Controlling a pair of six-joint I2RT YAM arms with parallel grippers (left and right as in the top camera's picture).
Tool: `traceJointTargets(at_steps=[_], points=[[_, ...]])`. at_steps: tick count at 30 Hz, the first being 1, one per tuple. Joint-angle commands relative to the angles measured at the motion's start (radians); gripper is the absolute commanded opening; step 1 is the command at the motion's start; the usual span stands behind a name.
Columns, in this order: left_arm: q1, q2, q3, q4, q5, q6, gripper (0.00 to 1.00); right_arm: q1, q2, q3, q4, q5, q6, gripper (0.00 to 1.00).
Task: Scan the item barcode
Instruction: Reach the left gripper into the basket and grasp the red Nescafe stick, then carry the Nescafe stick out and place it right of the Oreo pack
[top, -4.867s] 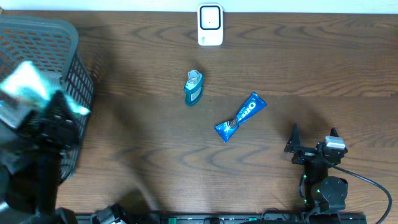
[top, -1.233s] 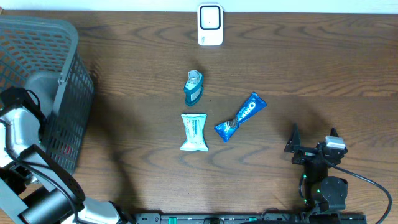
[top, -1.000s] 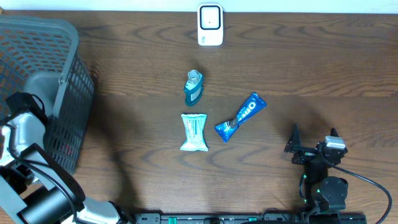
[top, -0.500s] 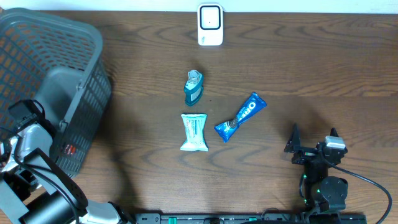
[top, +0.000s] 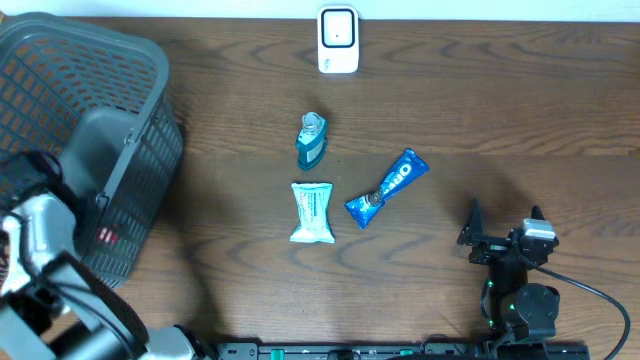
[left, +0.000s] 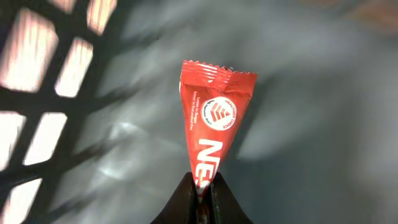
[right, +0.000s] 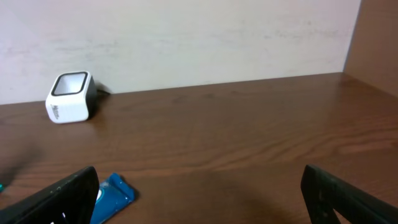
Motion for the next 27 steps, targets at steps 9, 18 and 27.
traceJointTargets(at_steps=[9, 18, 27], points=[[0.029, -0.285, 0.441, -0.216, 0.217, 0.128, 0.07, 0.010, -0.002, -0.001, -0.003, 0.002, -0.013, 0.99], [-0.094, -0.486, 0.560, -0.211, 0.774, 0.197, 0.07, 0.010, -0.002, -0.001, -0.003, 0.002, -0.013, 0.99], [-0.696, -0.513, 0.558, -0.201, 0.676, 0.338, 0.07, 0.010, -0.002, -0.001, -0.003, 0.002, -0.013, 0.99]])
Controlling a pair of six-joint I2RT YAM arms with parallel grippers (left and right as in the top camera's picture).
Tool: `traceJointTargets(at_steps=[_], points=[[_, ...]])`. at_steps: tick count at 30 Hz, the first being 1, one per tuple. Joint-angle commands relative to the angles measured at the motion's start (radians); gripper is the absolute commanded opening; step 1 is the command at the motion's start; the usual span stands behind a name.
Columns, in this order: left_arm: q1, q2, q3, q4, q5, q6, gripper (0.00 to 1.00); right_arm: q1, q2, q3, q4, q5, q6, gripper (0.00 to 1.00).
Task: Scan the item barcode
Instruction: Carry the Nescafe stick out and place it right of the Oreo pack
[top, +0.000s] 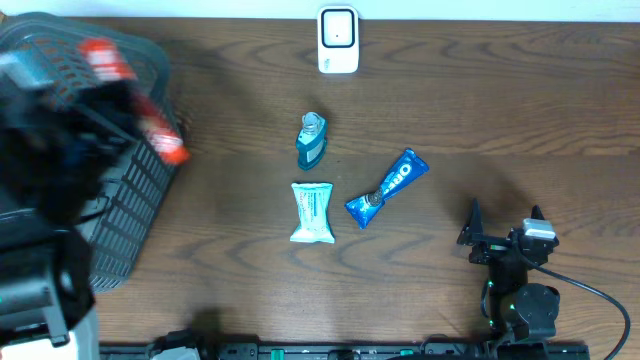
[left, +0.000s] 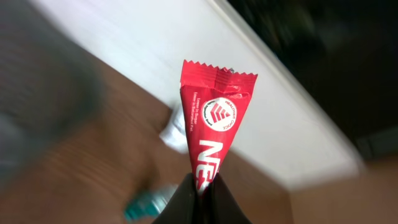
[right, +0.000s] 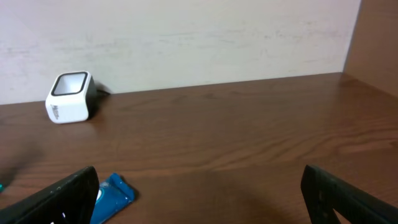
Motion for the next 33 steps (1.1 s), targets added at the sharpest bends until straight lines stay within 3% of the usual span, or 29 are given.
traceJointTargets(at_steps=[1, 7, 11, 15, 23, 27, 33], points=[[-0.230, 0.056, 0.011, 0.000, -0.064, 0.090, 0.07, 0.010, -0.002, -0.001, -0.003, 0.002, -0.013, 0.99], [-0.591, 0.258, 0.011, 0.021, -0.290, 0.108, 0.07, 0.010, -0.002, -0.001, -0.003, 0.002, -0.013, 0.99], [-0.731, 0.444, 0.011, 0.071, -0.314, 0.153, 0.07, 0.010, -0.002, -0.001, -0.003, 0.002, -0.013, 0.99], [-0.804, 0.613, 0.011, 0.135, -0.313, 0.158, 0.07, 0.010, -0.002, -0.001, -0.003, 0.002, -0.013, 0.99], [-0.912, 0.888, 0.011, 0.196, -0.258, 0.279, 0.07, 0.010, -0.002, -0.001, -0.003, 0.002, -0.013, 0.99], [-0.938, 0.985, 0.011, 0.214, -0.249, 0.280, 0.07, 0.010, -0.002, -0.001, -0.003, 0.002, -0.013, 0.99], [-0.959, 1.057, 0.011, 0.279, -0.119, 0.289, 0.07, 0.010, -0.002, -0.001, -0.003, 0.002, -0.013, 0.99]])
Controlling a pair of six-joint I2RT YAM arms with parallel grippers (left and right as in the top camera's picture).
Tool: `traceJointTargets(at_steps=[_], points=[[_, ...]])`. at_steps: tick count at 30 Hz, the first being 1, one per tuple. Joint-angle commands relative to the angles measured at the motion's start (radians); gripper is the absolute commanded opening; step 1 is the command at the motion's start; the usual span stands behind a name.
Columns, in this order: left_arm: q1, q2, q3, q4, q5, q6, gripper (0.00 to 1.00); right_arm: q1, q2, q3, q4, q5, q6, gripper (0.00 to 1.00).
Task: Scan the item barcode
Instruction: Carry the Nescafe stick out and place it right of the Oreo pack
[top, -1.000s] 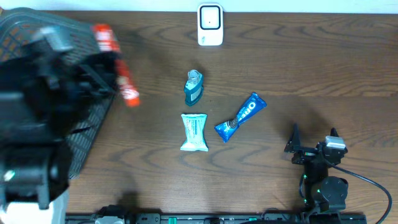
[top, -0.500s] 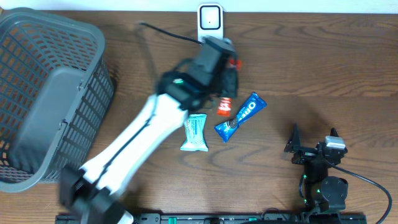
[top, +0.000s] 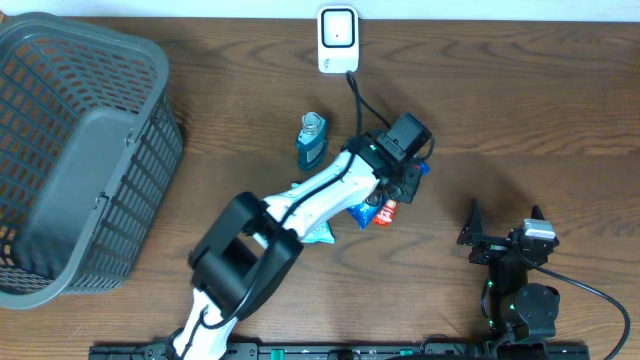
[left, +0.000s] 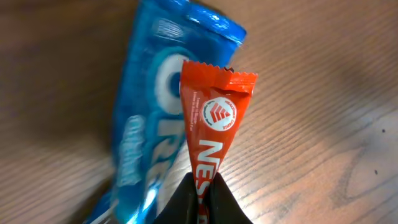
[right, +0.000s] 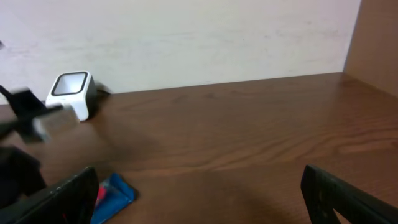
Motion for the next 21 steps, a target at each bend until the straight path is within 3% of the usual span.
traceJointTargets(at_steps=[1, 2, 3, 5, 6, 7, 8, 18, 21], points=[[-0.011, 0.009, 0.010, 0.027, 0.082, 0.029, 0.07, 0.010, -0.002, -0.001, -0.003, 0.002, -0.013, 0.99], [-0.016, 0.009, 0.010, 0.035, 0.084, 0.035, 0.07, 0.010, -0.002, -0.001, -0.003, 0.002, -0.013, 0.99], [-0.019, 0.008, 0.010, 0.041, 0.085, 0.040, 0.15, 0.010, -0.002, -0.001, -0.003, 0.003, -0.013, 0.99], [-0.020, 0.005, 0.013, 0.046, 0.084, 0.056, 0.60, 0.010, -0.002, -0.001, -0.003, 0.002, -0.013, 0.99], [-0.019, 0.004, 0.018, 0.041, 0.067, 0.068, 0.77, 0.010, -0.002, -0.001, -0.003, 0.002, -0.013, 0.99], [-0.018, 0.000, 0.024, 0.031, 0.043, 0.074, 0.89, 0.010, -0.002, -0.001, -0.003, 0.002, -0.013, 0.99], [-0.014, -0.008, 0.034, 0.014, -0.002, 0.074, 0.95, 0.010, -0.002, -0.001, -0.003, 0.002, -0.013, 0.99], [0.077, -0.264, 0.212, -0.159, -0.328, 0.233, 0.99, 0.010, -0.002, -0.001, -0.003, 0.002, -0.013, 0.99], [0.109, -0.363, 0.278, -0.163, -0.358, 0.301, 0.99, 0.010, -0.002, -0.001, -0.003, 0.003, -0.013, 0.99]])
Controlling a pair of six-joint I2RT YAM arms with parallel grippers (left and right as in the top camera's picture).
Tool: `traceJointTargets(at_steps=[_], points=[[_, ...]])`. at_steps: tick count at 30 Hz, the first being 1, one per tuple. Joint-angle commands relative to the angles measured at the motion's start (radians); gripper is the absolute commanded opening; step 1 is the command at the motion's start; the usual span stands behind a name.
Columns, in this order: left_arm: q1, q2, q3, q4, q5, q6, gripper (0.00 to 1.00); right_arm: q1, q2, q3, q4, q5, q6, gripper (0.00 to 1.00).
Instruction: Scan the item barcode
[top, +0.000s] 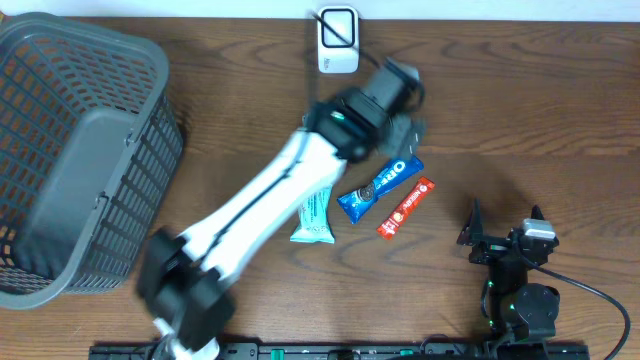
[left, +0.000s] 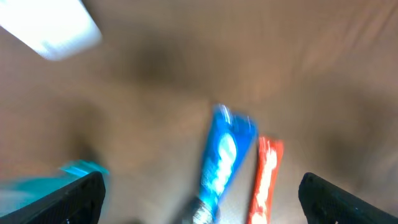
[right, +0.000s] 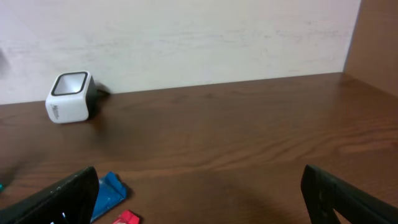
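The red snack packet (top: 405, 207) lies flat on the wooden table, just right of the blue Oreo packet (top: 378, 187). The blurred left wrist view shows both below my open left gripper (left: 200, 190): red packet (left: 267, 180), blue packet (left: 222, 158). Overhead, my left gripper (top: 400, 112) hangs blurred above the table between those packets and the white scanner (top: 338, 40); it holds nothing. My right gripper (top: 500, 238) rests open near the front right, with the red packet (right: 124, 218) and scanner (right: 69, 96) in its view.
A grey mesh basket (top: 60, 60) fills the left side. A white-and-teal packet (top: 313, 215) lies left of the blue one, partly under my left arm. A teal object (left: 81, 171) shows blurred in the left wrist view. A wall backs the table.
My left gripper was shut on the red packet, low against the blue packet. Now it is open and higher, nearer the scanner, and the red packet lies on the table. The right arm has not moved.
My left gripper held the red packet inside the basket. Then it held it raised above the basket's edge. Then it held it down at the blue packet in the middle of the table. Now the packet lies there, let go.
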Motion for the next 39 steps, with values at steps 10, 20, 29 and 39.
traceJointTargets(at_steps=[10, 20, 29, 39], points=[[0.216, -0.360, 0.246, 0.012, -0.346, 0.343, 1.00, 0.010, -0.002, -0.001, -0.003, 0.002, -0.013, 0.99], [0.426, -0.474, 0.240, -0.005, -0.390, 0.417, 1.00, 0.010, -0.002, -0.001, -0.003, 0.002, -0.013, 0.99], [0.498, -0.811, 0.005, 0.024, -0.389, 0.396, 1.00, 0.010, -0.002, -0.001, -0.003, 0.002, -0.013, 0.99], [0.685, -1.383, -0.456, 0.259, -0.186, 0.288, 1.00, 0.010, -0.002, -0.001, -0.003, 0.002, -0.013, 0.99]])
